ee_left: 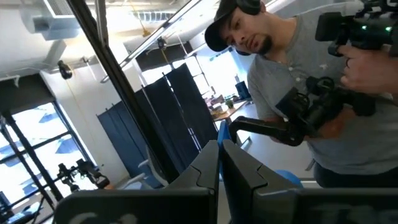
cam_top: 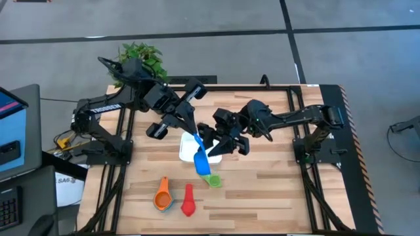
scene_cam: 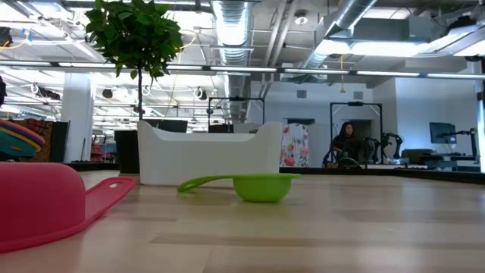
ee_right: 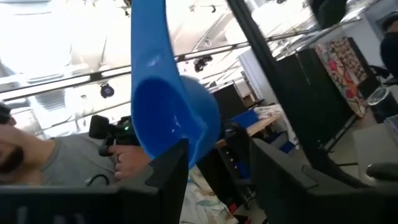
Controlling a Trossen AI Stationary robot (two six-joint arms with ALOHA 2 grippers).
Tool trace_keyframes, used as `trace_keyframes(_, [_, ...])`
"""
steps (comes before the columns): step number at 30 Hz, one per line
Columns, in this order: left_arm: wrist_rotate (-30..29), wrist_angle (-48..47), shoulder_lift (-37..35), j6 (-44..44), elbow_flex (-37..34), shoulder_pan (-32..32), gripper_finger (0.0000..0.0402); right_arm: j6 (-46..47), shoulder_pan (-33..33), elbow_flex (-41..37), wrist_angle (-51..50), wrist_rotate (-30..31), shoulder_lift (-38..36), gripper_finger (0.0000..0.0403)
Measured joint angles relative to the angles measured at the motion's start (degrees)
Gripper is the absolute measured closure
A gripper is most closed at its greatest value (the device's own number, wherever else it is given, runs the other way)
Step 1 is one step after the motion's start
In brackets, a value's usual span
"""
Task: Nest measuring cups in basket
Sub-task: Stack the blue measuring cup into the orange measuring cup
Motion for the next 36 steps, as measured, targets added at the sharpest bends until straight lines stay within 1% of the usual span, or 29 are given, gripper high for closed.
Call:
trace_keyframes(6, [0.69,-0.09,0.00,-1.37,0.00,-0.02,0.0401,1.46,-0.55,0.00,2.77,-0.04,0.00,0.0202])
trace_keyframes(11, [0.86,-1.37,0.00,-1.04,0.00,0.18,0.0401,0.83,-0.47,0.00,2.65,0.11,-0.02,0.0212])
trace_keyframes(18, [0.77,-2.48,0.02,-0.83,0.00,1.34,0.0401,-4.90,-0.41,0.00,-0.59,2.03,0.00,0.0235])
trace_keyframes(26, [0.40,-3.17,0.13,1.46,0.00,1.57,0.0401,-6.94,0.16,0.00,-0.87,1.75,-0.02,0.0247])
trace_keyframes(31, [0.37,-3.34,0.13,2.84,0.00,1.55,0.0401,-7.11,0.66,0.00,-0.87,1.50,-0.02,0.0279])
trace_keyframes(34, [0.03,-3.37,0.13,2.74,0.00,1.55,0.0401,-7.08,0.80,0.00,-1.33,1.58,-0.02,0.0315])
trace_keyframes(36, [-2.05,-3.50,0.16,0.84,0.00,1.53,0.0401,-6.89,0.89,0.00,-2.17,2.43,-0.02,0.0347])
